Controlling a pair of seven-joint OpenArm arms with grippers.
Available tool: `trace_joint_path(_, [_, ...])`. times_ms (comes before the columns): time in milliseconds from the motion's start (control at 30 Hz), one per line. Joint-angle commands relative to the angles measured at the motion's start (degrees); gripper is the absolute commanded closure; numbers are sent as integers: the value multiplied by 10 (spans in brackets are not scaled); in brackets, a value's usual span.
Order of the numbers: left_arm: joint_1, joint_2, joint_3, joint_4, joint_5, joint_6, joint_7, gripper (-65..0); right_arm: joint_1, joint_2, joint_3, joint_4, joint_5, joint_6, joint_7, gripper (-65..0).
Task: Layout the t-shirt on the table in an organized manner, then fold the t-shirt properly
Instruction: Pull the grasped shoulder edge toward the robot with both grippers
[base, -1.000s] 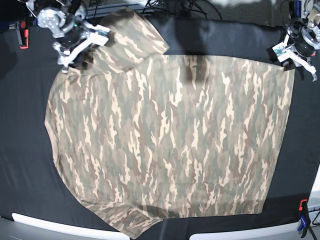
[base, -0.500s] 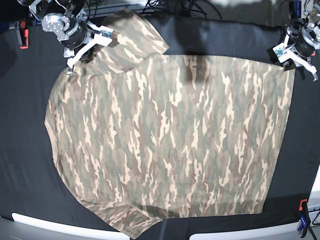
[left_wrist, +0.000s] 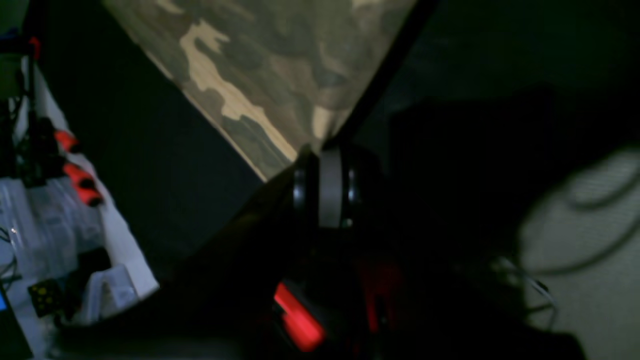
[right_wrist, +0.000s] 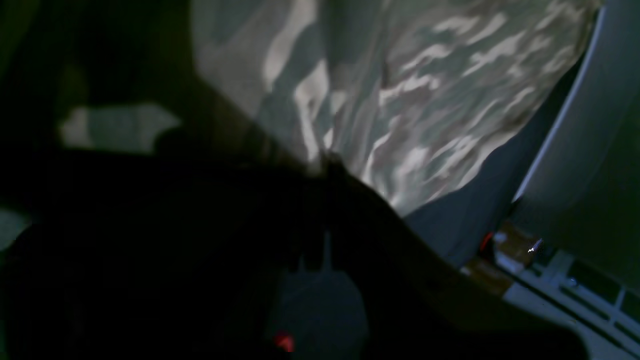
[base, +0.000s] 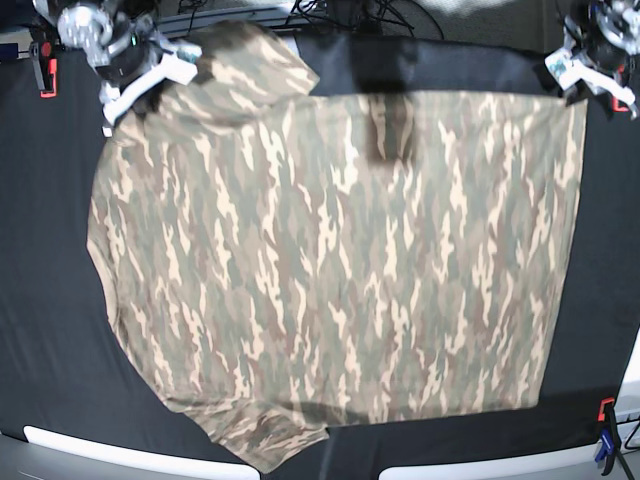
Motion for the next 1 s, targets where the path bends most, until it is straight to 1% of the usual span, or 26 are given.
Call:
trace_joint_path(0, [19,-10,-4,7,-6,3,3,0,-15,10,4,15,-9,-19,-5,0])
trace_joint_path(100, [51,-10,-4,20,-14,28,3,0,-52,10,5,26,-22,-42,-16,0])
trace_joint_path(133, [60,-10,-4,24,-13,30,4,0,-65,10,5,29,-30,-48,-20,0])
trace_joint_path(267, [96,-10,-4,45,-13,31,9,0,-126,9,20,37,-42,-71,-27,0])
trace_joint_path(367, [114,-10,-5,60,-13,31,25,0,-163,9,42,40,-42,-86,-28,0])
trace_joint_path(500, [120,-9,-29,79,-14,37,32,0,-178,9,82,50,-41,-111,-26,0])
trace_joint_path(567, [119,-9,-51,94,-22,56,32,0,-173,9,105,60,-30,-125,-24,0])
trace_joint_path(600, [117,-9,-65,102,-36,63,32,0,-167,9,116,65,-13,-125,-19,0])
trace_joint_path(700, [100,-9,-104,120,-90,65,33,0,-134,9,143,69,54,-121,-15,0])
trace_joint_path(767, [82,-4,-121,121,-115,64,33,0,-103,8,157,69,103,-97,-16,0])
trace_joint_path(833, [61,10,-130,121,-119,64,42,0,-70,0,165,69,144,-67,-16,0])
trace_joint_path(867, [48,18,-131,120,-119,64,48,0,-52,-6,165,69,159,-58,-16,0])
trace_joint_path(967, [13,48,-131,110,-119,63,49,0,-4,-30,165,68,191,-46,-15,0])
